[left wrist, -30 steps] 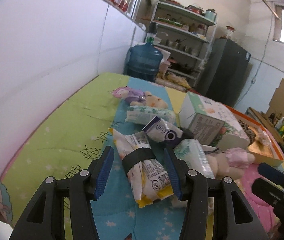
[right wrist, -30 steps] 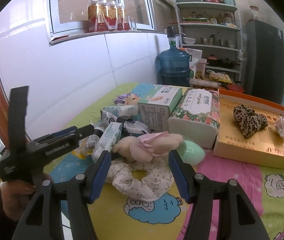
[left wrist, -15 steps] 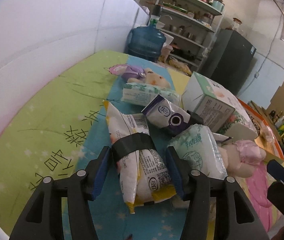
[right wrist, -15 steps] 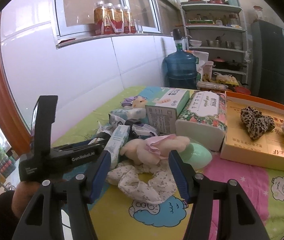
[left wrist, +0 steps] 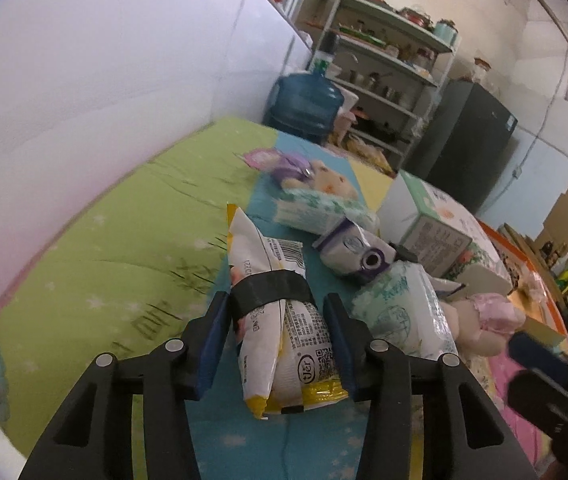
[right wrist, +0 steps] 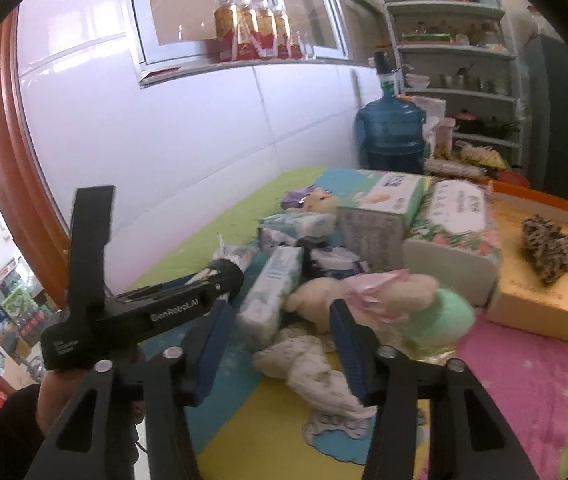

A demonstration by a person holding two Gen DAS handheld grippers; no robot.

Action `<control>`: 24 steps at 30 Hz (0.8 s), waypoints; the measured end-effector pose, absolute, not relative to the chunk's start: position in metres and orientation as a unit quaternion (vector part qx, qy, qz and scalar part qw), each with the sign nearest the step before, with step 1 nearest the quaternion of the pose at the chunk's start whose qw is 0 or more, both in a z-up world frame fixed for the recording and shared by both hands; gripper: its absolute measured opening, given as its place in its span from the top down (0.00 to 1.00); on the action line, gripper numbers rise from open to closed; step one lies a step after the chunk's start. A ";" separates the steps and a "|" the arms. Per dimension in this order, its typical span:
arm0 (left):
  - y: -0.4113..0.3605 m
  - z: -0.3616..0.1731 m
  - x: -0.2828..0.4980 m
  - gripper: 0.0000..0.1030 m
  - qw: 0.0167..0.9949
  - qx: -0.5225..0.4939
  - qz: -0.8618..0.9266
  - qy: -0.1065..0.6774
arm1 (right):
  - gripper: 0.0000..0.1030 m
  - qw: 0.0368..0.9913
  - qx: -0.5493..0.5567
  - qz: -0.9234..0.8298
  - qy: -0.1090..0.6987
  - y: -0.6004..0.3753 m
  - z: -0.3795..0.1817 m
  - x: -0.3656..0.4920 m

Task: Organize soft objects
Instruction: 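Lift the snack packet with the left tool while the right tool grasps a white tissue pack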

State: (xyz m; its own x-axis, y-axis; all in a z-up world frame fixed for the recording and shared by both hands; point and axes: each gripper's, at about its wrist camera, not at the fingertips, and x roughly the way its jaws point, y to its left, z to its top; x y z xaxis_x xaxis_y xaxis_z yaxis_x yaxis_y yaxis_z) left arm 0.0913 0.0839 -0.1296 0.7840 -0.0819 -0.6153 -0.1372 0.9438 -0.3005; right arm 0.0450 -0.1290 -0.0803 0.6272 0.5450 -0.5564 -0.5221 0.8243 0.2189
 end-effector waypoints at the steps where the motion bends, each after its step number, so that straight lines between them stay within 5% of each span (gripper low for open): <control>1: 0.088 -0.126 0.088 0.53 0.932 -0.167 0.019 0.321 | 0.52 0.899 0.019 0.299 0.318 -0.125 -0.082 0.047; 24: 0.134 -0.126 0.074 0.53 0.937 -0.199 0.012 0.287 | 0.57 0.885 -0.027 0.261 0.385 -0.057 -0.109 0.093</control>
